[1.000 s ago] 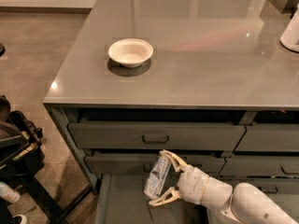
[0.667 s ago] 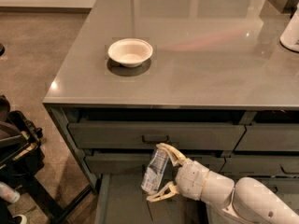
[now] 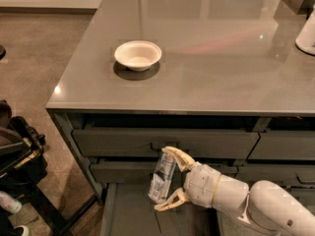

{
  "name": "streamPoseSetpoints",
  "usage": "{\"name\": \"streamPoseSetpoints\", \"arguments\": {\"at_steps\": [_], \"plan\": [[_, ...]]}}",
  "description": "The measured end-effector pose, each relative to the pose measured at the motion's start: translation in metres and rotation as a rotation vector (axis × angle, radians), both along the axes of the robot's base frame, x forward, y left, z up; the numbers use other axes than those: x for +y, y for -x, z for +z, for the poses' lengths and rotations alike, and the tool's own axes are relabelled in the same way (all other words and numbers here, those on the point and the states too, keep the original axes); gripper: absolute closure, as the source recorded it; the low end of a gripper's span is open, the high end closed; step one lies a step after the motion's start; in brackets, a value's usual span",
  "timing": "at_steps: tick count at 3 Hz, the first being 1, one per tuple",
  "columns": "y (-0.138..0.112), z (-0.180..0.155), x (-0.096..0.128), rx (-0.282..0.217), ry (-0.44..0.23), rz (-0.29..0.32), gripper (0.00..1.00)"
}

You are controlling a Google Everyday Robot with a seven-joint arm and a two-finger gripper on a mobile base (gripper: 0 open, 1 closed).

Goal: Pick redbull can from bottom drawer and place on counter

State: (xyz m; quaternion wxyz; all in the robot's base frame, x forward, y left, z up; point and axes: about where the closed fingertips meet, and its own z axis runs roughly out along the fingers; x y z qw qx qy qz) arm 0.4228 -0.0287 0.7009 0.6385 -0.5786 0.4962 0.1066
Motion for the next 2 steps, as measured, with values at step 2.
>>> {"name": "streamPoseSetpoints", "arguments": {"at_steps": [2], "plan": [[0.014, 0.107, 0.018, -0.118, 0.196, 0.035, 1.00]]}}
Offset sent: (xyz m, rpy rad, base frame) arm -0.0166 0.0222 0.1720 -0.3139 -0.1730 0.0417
